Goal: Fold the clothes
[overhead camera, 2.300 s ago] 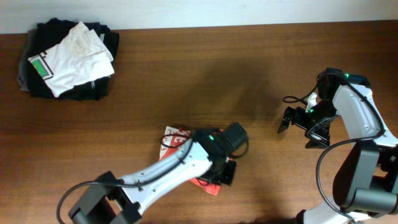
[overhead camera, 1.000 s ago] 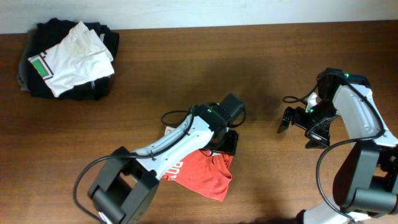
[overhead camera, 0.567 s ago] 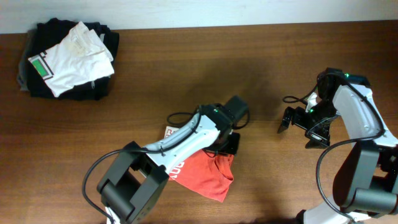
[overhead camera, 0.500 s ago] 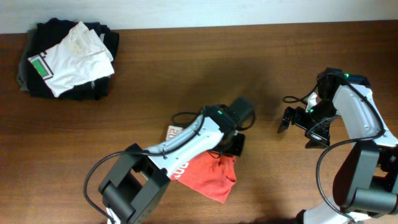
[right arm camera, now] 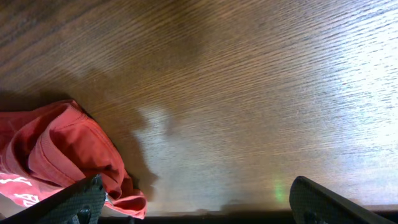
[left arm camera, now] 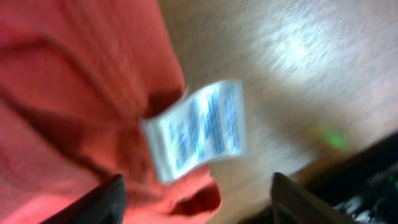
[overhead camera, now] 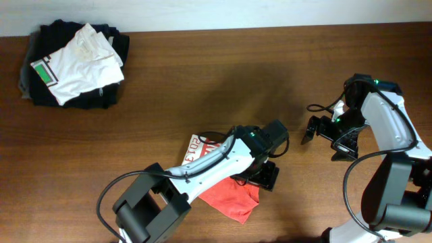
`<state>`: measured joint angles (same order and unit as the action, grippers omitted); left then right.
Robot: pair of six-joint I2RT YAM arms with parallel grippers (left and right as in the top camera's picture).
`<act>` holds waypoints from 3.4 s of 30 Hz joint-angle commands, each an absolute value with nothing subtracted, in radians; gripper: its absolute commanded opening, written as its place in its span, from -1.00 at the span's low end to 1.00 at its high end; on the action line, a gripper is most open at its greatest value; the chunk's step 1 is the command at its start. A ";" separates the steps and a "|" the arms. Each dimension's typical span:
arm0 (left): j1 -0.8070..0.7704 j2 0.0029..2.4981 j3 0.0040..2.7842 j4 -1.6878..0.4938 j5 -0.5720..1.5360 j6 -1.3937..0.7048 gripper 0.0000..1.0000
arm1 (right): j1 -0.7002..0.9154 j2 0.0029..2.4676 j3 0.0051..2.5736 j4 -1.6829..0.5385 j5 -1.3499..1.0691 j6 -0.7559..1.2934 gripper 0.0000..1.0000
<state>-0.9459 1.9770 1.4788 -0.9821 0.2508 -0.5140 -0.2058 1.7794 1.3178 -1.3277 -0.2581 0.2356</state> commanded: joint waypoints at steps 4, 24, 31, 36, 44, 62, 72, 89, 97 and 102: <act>-0.928 1.900 1.551 -0.984 0.118 -0.477 0.35 | -0.204 1.774 1.328 -1.328 -0.250 0.237 0.97; -0.940 2.064 1.592 -0.830 0.232 -0.476 -0.15 | -0.204 1.774 1.328 -1.328 -0.250 0.237 0.97; -0.898 1.822 1.625 -0.978 0.213 -0.453 0.22 | -0.204 1.774 1.328 -1.328 -0.250 0.237 0.97; -0.742 1.739 1.624 -1.172 0.128 -0.409 0.67 | -0.204 1.774 1.328 -1.328 -0.250 0.237 0.97; -0.542 1.753 1.408 -1.207 0.116 -0.410 -0.07 | -0.204 1.774 1.328 -1.328 -0.250 0.237 0.97; -0.436 1.706 1.025 -1.142 0.108 -0.618 -0.99 | -0.204 1.774 1.328 -1.328 -0.250 0.237 0.97; -0.555 1.510 1.180 -0.890 0.107 -0.579 -0.95 | -0.204 1.774 1.328 -1.328 -0.250 0.237 0.97; -0.770 1.935 1.176 -0.314 0.249 -0.614 -0.96 | -0.204 1.774 1.328 -1.328 -0.250 0.237 0.97; -0.772 1.762 1.283 -0.409 0.247 -0.532 -0.52 | -0.204 1.774 1.328 -1.328 -0.250 0.237 0.97; -0.696 1.570 1.297 -0.566 0.194 -0.465 0.98 | -0.204 1.774 1.328 -1.328 -0.250 0.237 0.97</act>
<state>-0.7551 1.7191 1.2667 -0.4797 0.2356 -0.5301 -0.2058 1.7794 1.3178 -1.3273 -0.2584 0.2359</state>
